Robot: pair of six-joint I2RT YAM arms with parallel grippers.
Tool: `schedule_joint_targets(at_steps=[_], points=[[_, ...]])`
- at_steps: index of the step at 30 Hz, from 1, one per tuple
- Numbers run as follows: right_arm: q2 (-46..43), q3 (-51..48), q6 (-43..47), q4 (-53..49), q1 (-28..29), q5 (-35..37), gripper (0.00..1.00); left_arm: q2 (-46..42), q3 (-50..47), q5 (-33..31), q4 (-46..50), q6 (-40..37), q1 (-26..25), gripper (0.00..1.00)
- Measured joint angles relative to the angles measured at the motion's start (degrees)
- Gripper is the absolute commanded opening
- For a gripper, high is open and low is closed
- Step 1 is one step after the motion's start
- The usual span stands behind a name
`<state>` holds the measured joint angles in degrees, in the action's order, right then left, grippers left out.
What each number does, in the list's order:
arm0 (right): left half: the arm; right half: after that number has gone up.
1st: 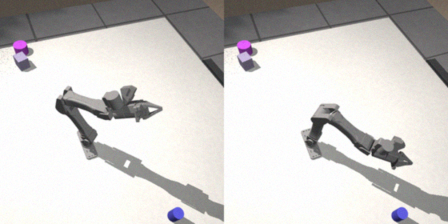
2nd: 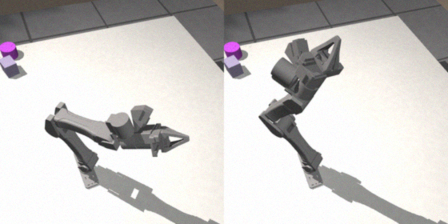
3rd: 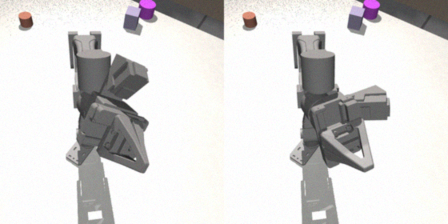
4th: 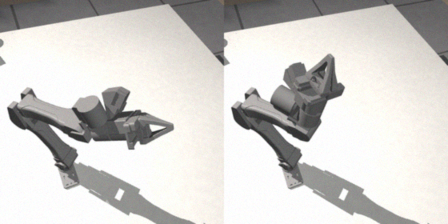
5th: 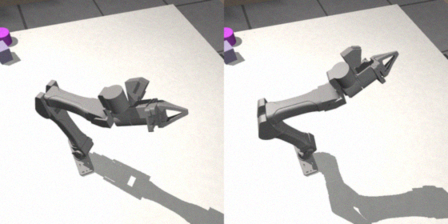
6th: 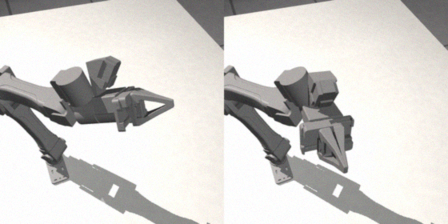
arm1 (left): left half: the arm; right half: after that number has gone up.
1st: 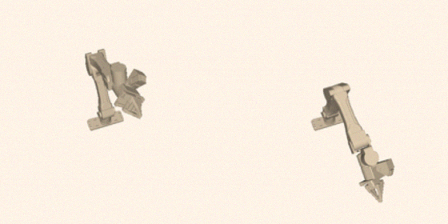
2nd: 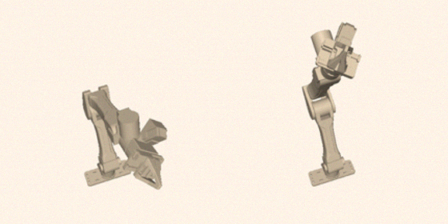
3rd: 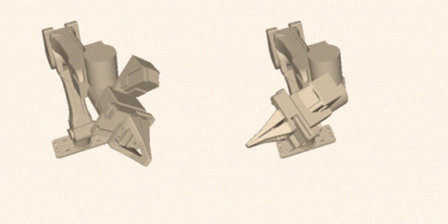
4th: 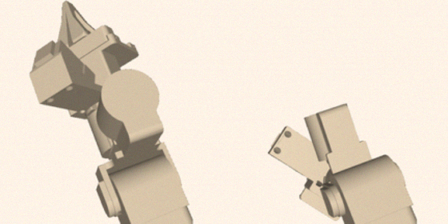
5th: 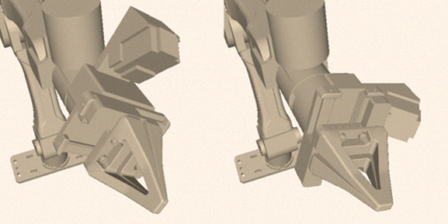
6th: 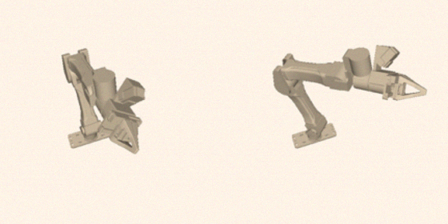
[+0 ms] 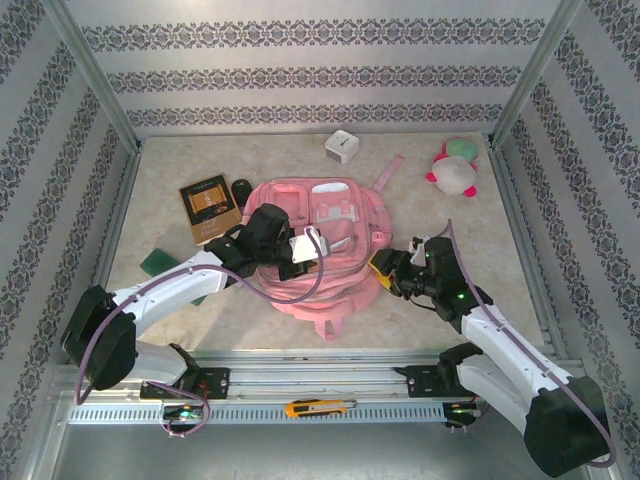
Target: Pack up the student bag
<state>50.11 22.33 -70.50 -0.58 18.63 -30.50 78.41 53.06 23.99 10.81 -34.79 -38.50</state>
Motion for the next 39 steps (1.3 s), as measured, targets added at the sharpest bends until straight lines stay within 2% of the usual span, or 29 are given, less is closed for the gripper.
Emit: schedule_joint_targets(at_steps=[7,8,9,10,11,12,14,17,19,21,24,28,36,37,38,39], points=[[3.8,-0.3,-3.3,6.6,0.6,-0.5,0.41,0.0,0.0,-0.1,-0.3,1.0,0.4,0.0],[4.2,-0.3,-3.6,7.2,0.8,-0.5,0.37,0.0,0.0,-0.2,-0.3,1.1,0.4,0.0],[4.7,-0.3,-3.7,7.5,0.9,-0.5,0.28,0.0,0.0,-0.3,-0.3,1.2,0.5,0.0],[5.0,-0.3,-3.8,7.8,1.2,-0.5,0.15,0.0,0.0,-0.5,-0.3,1.4,0.5,0.0],[5.4,-0.3,-4.2,8.2,1.5,-0.5,0.02,0.0,0.0,-0.5,-0.4,1.8,0.5,0.04],[5.6,-0.3,-4.3,8.6,1.8,-0.4,0.0,0.0,0.0,-0.6,-0.4,2.2,0.5,0.11],[6.1,-0.3,-4.6,9.3,2.6,-0.2,0.0,0.1,0.0,-0.6,-0.4,3.0,0.5,0.23],[6.3,-0.3,-4.5,9.4,4.0,0.4,0.0,0.1,0.5,0.3,-0.6,5.8,0.5,0.59],[6.3,-0.2,-4.4,9.3,4.9,0.7,0.0,0.1,1.5,1.7,-1.2,8.1,0.3,0.75],[6.4,0.1,-4.3,9.1,5.3,0.9,0.0,0.1,2.4,2.5,-2.1,9.8,0.0,0.83],[6.7,0.9,-4.3,9.0,5.3,1.1,0.0,0.1,2.6,2.6,-2.7,11.3,-1.1,0.9],[7.1,2.3,-4.1,9.0,5.6,1.5,0.0,2.0,3.3,0.7,-2.2,11.3,-3.0,0.94],[7.2,2.7,-4.1,8.8,6.0,2.3,0.0,8.5,4.7,-7.1,-0.9,10.9,-4.1,0.95],[7.2,2.7,-4.1,8.8,6.0,2.4,0.0,8.7,4.7,-7.8,-0.9,10.7,-4.3,0.9],[7.2,2.7,-4.0,8.8,6.0,2.4,0.0,9.0,4.7,-8.2,-0.9,10.5,-4.4,0.82],[7.2,2.7,-3.9,8.8,6.0,2.6,0.0,9.2,4.7,-8.4,-0.9,10.1,-4.5,0.66]])
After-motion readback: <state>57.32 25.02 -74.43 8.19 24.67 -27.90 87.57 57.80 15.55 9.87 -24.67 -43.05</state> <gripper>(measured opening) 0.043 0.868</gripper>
